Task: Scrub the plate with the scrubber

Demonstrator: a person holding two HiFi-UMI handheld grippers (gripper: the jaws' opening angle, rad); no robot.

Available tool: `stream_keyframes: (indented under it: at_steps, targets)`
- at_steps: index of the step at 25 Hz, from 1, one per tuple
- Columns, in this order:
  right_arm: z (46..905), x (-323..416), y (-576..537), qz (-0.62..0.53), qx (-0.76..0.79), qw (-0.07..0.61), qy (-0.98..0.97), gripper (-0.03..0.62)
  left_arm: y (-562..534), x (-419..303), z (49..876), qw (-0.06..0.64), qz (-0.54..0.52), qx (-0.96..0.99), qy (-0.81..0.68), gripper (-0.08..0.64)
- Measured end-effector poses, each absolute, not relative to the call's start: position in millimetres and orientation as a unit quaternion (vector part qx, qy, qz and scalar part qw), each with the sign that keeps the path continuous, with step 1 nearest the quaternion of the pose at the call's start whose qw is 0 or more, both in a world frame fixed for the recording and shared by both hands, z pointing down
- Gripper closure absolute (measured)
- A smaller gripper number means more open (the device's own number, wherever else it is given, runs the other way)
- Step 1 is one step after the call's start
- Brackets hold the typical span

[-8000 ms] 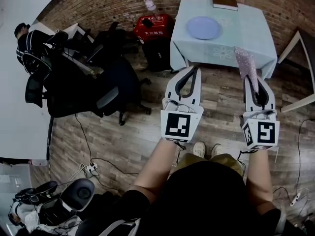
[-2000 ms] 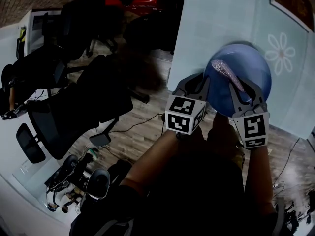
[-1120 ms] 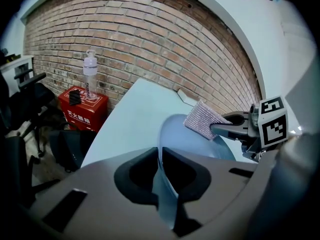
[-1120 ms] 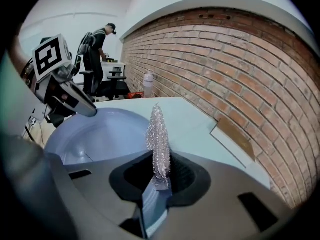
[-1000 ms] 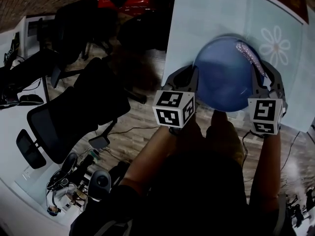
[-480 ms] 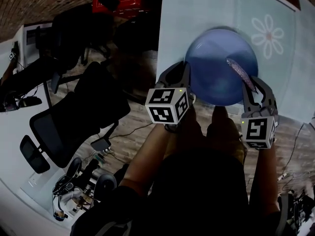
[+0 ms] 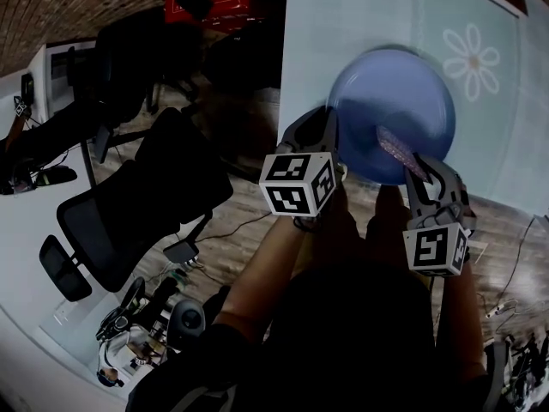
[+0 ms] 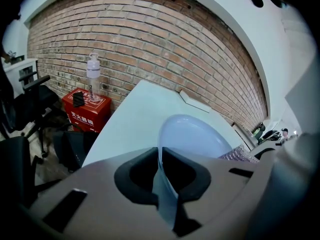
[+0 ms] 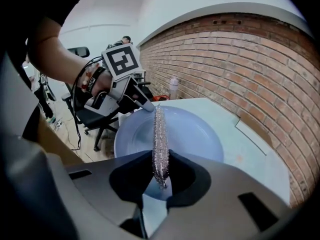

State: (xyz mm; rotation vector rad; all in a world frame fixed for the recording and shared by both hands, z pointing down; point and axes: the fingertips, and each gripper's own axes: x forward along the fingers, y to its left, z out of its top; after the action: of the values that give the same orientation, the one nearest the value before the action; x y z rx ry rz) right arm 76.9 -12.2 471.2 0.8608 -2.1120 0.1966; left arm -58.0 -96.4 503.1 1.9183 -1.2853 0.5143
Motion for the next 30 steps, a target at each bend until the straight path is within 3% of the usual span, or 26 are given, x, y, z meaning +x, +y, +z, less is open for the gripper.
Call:
stream_keyframes:
  at_steps: [14, 30]
  targets:
    - [473.9, 8.1, -6.1, 0.063, 0.274, 0.409, -0.868, 0.503, -96.4, -62.3, 501.0, 0.387, 0.187, 0.752, -0.500, 0.517]
    - [492.7, 37.5, -110.8, 0.044, 0.380, 0.445, -0.810, 0.503, -99.6, -62.8, 505.5, 0.378, 0.191, 0.758, -0.496, 0.515]
